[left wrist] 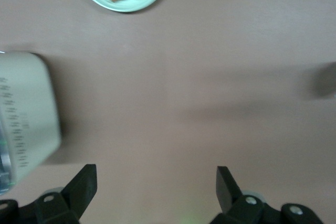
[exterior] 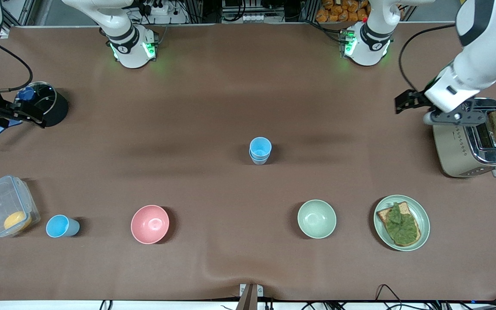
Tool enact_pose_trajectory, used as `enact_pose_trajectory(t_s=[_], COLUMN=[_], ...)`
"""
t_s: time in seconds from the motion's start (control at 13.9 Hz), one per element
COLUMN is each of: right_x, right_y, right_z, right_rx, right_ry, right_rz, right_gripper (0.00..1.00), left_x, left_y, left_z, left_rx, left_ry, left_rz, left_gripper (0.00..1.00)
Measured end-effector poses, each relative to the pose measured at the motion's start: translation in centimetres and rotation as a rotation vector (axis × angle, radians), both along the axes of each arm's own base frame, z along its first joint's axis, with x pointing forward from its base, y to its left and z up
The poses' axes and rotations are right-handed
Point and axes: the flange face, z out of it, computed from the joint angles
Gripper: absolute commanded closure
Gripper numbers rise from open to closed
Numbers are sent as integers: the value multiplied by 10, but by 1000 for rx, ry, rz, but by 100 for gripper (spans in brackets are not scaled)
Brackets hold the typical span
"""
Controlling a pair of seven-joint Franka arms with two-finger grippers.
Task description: Stack blue cups with both arms
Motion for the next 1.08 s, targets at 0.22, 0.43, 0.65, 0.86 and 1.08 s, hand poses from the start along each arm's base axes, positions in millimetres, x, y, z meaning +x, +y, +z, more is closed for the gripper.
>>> enact_pose_trajectory(t_s=[0.22, 0.43, 0.65, 0.86, 1.08], right_x=[0, 0, -1, -1, -1], right_y=[-3, -9, -11, -11, -11], right_z=[0, 0, 0, 0, 0], right_rx=[0, 0, 1, 1, 1], right_ry=[0, 0, 0, 1, 1], right_rz=[0, -4, -2, 0, 0], right_gripper=[0, 0, 0, 0, 0], left_x=[-4, -7, -7, -4, -1], left_y=[8, 14, 17, 16, 14], left_z=[33, 91, 117, 117, 114], left_rx=[15, 13, 10, 11, 12], left_ry=[-26, -40, -59, -58, -53], left_rz=[4, 15, 23, 21, 19], left_gripper=[0, 0, 0, 0, 0])
